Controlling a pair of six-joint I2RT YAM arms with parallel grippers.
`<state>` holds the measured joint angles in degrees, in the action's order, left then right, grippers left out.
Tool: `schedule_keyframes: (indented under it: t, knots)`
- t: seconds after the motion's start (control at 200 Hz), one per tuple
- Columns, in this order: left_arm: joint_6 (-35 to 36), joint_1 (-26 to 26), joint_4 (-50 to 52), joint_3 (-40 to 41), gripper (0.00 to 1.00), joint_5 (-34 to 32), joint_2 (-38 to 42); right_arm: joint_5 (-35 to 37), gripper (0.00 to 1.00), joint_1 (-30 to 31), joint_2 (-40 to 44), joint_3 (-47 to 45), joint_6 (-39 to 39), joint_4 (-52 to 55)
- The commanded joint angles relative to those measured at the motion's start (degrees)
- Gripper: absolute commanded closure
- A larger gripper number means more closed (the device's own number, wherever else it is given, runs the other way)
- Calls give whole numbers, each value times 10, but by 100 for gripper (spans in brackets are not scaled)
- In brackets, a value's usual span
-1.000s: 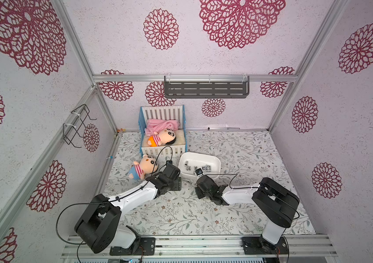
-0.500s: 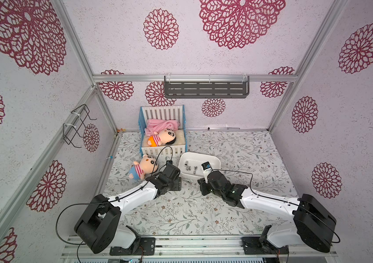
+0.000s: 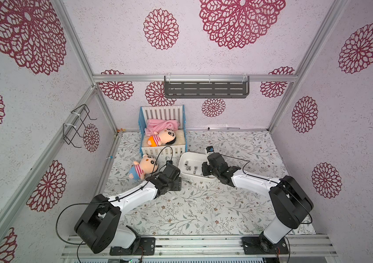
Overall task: Put the screws on the desktop into the storage box
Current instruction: Place the screw in the storage box, then pick up the screw from the center of the board.
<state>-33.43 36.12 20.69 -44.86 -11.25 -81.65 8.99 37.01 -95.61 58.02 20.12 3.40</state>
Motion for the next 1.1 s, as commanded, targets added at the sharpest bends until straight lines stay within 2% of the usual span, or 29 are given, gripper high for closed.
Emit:
schedule_keyframes:
  t: [0.0,0.095,0.2,0.275,0.34,0.46,0.685,1.096]
  knots:
    - [6,3,0,-9,23,-6,10,-25,72,-1,24,2,-5,-10]
    - [7,3,0,-8,23,-9,11,-68,71,3,65,-35,-7,-31]
    - [5,3,0,-8,23,-12,12,-111,61,28,115,-77,-21,-52]
    - [5,3,0,-8,23,-16,13,-114,58,66,137,-97,-34,-55]
    - [5,3,0,-8,23,-19,13,-90,57,106,140,-108,-45,-56]
    - [5,3,1,-7,23,-26,13,-60,57,145,115,-122,-51,-81]
    - [6,2,0,-5,22,-29,14,-50,52,145,45,-112,-56,-82]
    - [3,-1,0,-2,22,-33,19,4,51,144,-67,-63,-55,-73]
